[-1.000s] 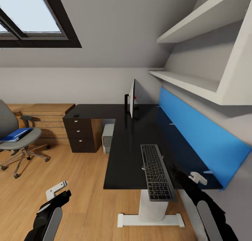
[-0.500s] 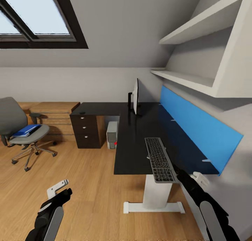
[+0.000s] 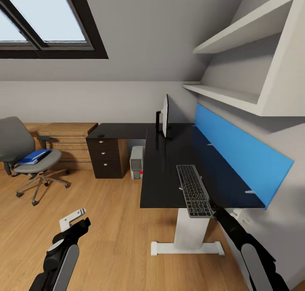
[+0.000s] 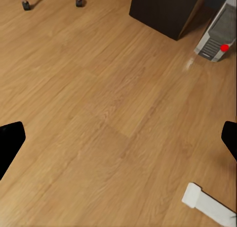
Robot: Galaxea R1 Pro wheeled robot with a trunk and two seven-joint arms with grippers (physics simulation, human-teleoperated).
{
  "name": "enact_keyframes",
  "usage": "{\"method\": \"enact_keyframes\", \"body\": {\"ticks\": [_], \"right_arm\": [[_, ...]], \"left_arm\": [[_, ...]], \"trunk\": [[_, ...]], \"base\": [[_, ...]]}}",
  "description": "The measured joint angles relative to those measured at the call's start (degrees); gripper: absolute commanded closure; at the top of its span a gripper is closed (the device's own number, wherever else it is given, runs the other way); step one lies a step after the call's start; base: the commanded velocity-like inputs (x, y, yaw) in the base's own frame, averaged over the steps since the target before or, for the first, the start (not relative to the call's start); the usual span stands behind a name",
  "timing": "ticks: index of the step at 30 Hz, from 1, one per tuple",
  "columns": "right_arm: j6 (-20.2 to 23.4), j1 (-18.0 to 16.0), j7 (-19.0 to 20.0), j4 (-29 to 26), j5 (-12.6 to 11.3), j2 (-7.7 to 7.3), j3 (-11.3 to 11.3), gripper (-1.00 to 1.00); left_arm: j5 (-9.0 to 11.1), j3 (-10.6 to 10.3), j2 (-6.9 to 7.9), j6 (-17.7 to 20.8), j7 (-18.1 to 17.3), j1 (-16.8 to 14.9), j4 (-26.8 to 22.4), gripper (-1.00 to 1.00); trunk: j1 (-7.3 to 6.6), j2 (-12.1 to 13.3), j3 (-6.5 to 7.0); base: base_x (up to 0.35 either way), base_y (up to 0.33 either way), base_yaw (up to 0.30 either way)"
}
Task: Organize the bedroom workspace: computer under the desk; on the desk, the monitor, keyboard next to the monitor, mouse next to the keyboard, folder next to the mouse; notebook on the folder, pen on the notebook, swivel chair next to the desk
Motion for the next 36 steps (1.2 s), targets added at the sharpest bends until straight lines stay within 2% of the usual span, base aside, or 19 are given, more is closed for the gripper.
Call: {"method": "enact_keyframes", "body": {"ticks": [8, 22, 32, 36], "right_arm": [[0.01, 0.00, -0.12, 2.28, -0.01, 0.02, 0.03, -1.00], [0.02, 0.00, -0.10, 2.67, -0.24, 0.02, -0.28, -1.00], [-0.02, 0.00, -0.07, 2.43, -0.34, 0.15, -0.83, -1.00], [-0.67, 0.00, -0.10, 2.49, -1.32, 0.18, -0.91, -1.00]], "left_arm": [[0.00, -0.58, -0.06, -0.03, 0.04, -0.01, -1.12, -1.00], [0.02, -0.69, -0.08, -0.17, 0.06, -0.01, -1.17, -1.00], [0.00, -0.65, 0.05, 0.07, 0.05, -0.01, -1.10, -1.00], [0.00, -0.68, 0.08, 0.11, 0.05, -0.01, -1.09, -1.00]], "trunk": [[1.76, -3.21, -1.44], [4.83, -8.83, -3.95], [4.84, -8.84, -3.96], [4.84, -8.84, -3.96]], "base": [[-0.002, 0.002, 0.000], [0.000, 0.000, 0.000], [0.000, 0.000, 0.000], [0.000, 0.000, 0.000]]}}
